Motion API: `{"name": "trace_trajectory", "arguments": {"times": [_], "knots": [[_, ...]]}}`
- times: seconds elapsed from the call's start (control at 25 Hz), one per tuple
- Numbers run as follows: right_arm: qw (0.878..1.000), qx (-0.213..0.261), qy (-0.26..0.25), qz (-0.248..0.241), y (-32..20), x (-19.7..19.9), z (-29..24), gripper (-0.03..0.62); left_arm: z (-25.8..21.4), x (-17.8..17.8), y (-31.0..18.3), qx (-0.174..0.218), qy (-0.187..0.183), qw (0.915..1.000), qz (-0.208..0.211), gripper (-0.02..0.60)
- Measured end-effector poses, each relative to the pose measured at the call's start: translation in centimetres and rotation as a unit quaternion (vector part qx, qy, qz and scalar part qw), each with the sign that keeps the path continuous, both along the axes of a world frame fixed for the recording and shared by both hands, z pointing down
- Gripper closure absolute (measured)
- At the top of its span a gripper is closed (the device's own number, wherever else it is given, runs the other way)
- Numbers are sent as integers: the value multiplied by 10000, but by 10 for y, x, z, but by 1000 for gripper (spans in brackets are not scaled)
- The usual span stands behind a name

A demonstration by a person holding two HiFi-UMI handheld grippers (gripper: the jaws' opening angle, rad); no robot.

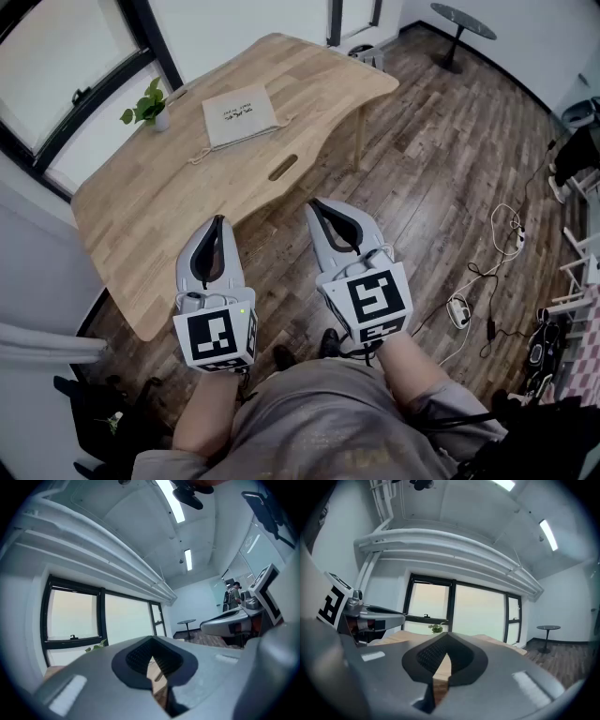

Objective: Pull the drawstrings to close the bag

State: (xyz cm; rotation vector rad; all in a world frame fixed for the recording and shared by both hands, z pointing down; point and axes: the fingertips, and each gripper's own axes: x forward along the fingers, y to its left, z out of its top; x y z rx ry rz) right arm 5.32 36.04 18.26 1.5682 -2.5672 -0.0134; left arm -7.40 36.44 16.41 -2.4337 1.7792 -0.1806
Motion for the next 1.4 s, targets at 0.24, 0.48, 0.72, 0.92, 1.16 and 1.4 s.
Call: {"name": "trace_trajectory", "arguments": {"times": [0.24,0.48,0.72,0.92,1.16,1.4], "knots": [[10000,37,-21,-83,-6,19,1,565,3,21,-4,-22,-3,10000,-47,581],[9993,102,-243,-272,-12,36,4,565,12,41,-5,-93,8,9999,-125,581],[9984,-118,-329,-440,-27,32,22,557,34,38,-14,-392,-68,9990,-225,581],[9979,-226,-283,-537,-54,16,39,559,48,20,-45,-471,-82,9983,-328,581],[9973,-166,-374,-607,-113,-12,42,559,61,-13,-113,-523,-25,9978,-400,581],[9971,-462,-380,-461,-185,-38,51,563,56,-44,-181,-476,-12,9983,-342,581]]}}
